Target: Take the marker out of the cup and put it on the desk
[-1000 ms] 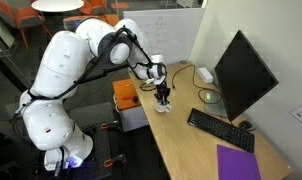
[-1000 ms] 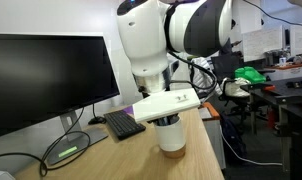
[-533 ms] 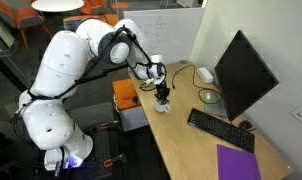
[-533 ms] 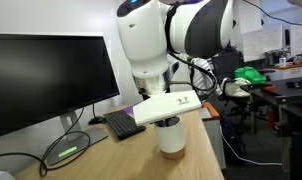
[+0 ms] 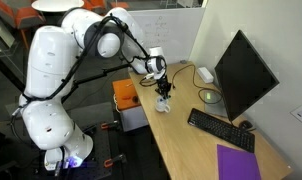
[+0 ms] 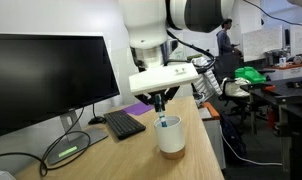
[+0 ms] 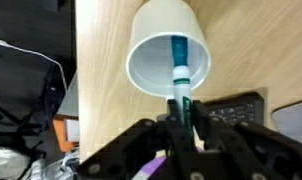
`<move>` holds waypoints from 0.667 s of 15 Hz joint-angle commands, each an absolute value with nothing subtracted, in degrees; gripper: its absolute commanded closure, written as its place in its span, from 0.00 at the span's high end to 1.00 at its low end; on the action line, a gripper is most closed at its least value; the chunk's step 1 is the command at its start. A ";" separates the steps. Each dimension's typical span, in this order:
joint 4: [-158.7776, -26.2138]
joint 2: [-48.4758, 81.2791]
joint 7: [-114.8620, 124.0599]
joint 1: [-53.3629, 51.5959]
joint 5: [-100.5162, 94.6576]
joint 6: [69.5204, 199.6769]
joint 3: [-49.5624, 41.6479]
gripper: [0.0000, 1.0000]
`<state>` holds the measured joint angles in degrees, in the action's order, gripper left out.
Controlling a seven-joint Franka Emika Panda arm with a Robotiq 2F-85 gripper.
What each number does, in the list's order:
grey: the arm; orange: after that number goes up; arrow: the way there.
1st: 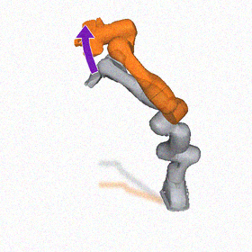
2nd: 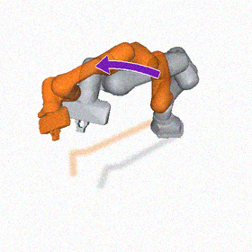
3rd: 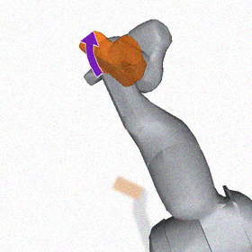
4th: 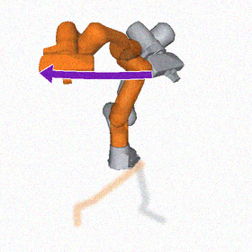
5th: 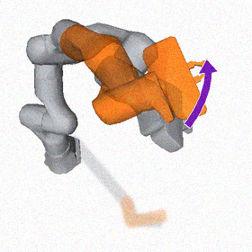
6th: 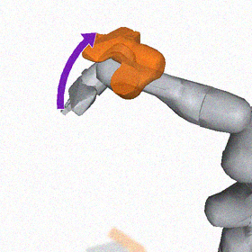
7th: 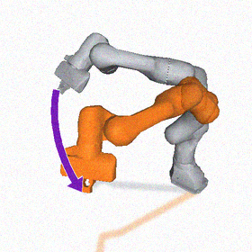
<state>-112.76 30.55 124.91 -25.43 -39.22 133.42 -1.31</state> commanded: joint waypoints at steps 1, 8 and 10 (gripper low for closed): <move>-118.89 22.83 121.02 -21.89 -36.88 134.84 -0.63 0.05; -118.34 21.73 122.91 -11.07 -25.84 135.90 -4.22 0.05; -117.68 23.82 124.84 -9.37 -23.54 137.91 -5.97 0.05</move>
